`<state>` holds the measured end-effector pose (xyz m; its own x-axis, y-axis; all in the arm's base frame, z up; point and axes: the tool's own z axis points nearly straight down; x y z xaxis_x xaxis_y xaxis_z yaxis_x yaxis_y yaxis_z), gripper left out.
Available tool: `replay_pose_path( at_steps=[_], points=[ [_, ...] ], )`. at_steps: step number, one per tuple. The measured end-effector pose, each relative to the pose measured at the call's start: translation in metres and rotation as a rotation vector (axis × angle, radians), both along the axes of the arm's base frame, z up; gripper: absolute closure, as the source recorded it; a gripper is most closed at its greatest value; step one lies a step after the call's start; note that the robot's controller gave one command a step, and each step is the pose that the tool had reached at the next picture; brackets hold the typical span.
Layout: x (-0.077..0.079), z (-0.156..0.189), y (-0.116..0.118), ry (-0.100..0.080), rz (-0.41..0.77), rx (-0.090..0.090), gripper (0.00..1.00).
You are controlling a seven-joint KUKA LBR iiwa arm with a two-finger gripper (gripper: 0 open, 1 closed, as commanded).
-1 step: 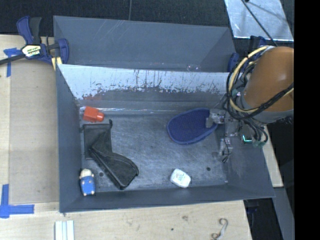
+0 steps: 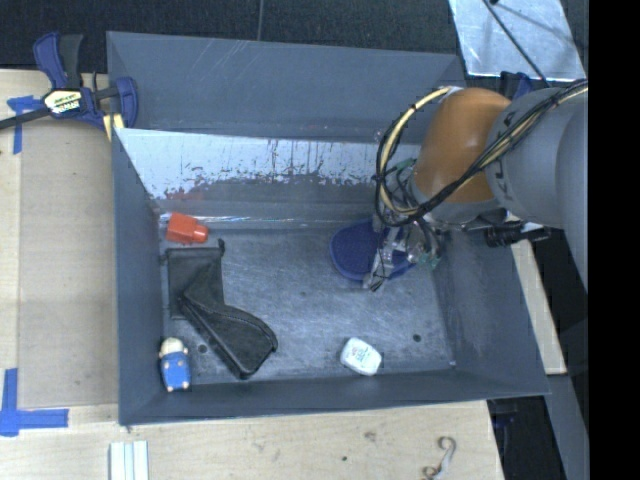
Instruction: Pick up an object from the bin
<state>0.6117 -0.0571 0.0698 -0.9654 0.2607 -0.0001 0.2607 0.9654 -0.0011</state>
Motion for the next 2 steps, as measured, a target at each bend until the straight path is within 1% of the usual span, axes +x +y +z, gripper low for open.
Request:
replay_pose_path(
  at_steps=[1, 2],
  points=[
    [-0.0157, 0.0316, 0.0189, -0.003, 0.389, 0.001, 0.00],
    [-0.0255, 0.0305, 0.0197, -0.001, 0.213, 0.001, 0.00]
  ],
)
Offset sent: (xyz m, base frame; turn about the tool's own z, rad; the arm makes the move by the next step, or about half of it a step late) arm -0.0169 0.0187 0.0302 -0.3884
